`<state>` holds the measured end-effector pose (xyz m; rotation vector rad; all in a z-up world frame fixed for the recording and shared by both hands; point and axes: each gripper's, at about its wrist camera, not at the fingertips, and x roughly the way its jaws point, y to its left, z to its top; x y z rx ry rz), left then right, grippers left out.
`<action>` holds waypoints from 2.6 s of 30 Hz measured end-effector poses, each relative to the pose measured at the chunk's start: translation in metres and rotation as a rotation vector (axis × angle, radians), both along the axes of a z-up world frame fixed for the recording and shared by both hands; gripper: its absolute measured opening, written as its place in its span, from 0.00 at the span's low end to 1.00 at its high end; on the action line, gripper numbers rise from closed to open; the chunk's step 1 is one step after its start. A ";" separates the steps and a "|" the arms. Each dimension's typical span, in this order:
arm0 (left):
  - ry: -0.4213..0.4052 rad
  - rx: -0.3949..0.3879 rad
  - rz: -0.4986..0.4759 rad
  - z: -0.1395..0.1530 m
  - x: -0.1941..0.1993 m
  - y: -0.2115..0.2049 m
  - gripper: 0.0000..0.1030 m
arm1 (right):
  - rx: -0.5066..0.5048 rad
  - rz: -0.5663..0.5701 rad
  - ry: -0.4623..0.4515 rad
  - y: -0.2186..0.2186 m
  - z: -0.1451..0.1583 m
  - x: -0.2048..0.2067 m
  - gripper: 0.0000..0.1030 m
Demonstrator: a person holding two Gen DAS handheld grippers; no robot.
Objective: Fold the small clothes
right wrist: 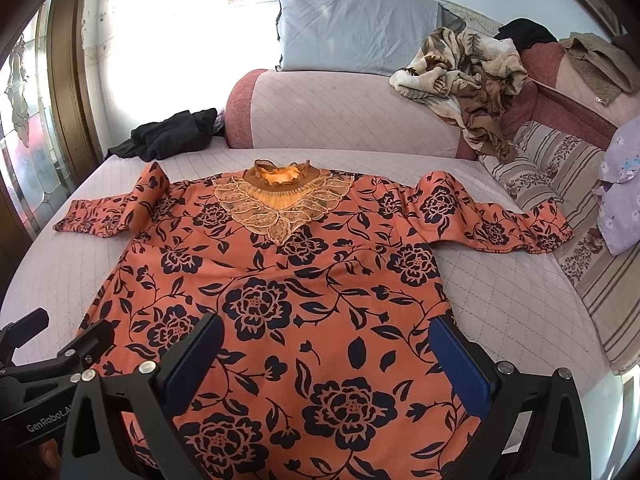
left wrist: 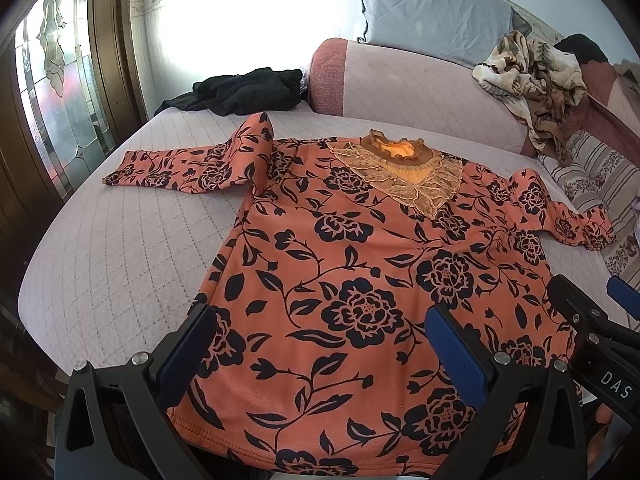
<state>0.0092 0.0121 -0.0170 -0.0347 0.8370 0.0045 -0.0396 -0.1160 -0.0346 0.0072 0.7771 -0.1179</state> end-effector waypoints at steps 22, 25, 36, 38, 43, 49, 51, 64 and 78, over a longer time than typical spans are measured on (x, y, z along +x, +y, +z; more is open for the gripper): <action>0.075 0.057 0.506 -0.038 0.114 0.212 1.00 | 0.735 -0.555 -0.092 -0.387 -0.061 0.058 0.83; 0.082 0.071 0.570 -0.048 0.127 0.234 1.00 | 0.813 -0.685 -0.082 -0.447 -0.089 0.071 0.76; 0.128 0.059 0.623 -0.086 0.157 0.254 1.00 | 0.628 -0.803 -0.032 -0.502 -0.110 0.143 0.53; 0.162 0.032 0.622 -0.095 0.159 0.257 1.00 | 0.586 -0.852 -0.020 -0.506 -0.114 0.147 0.46; 0.165 -0.014 0.640 -0.100 0.156 0.266 1.00 | 0.572 -0.925 -0.052 -0.510 -0.117 0.150 0.43; 0.159 -0.026 0.650 -0.101 0.156 0.268 1.00 | 0.558 -0.910 -0.056 -0.516 -0.119 0.156 0.43; 0.160 -0.031 0.650 -0.102 0.157 0.269 1.00 | 0.518 -0.895 -0.030 -0.517 -0.116 0.166 0.18; 0.181 -0.057 0.613 -0.100 0.157 0.270 1.00 | 0.191 -0.256 -0.278 -0.284 0.116 0.233 0.05; 0.163 -0.084 0.541 -0.095 0.150 0.272 1.00 | 0.292 0.291 0.233 0.071 -0.099 0.242 0.84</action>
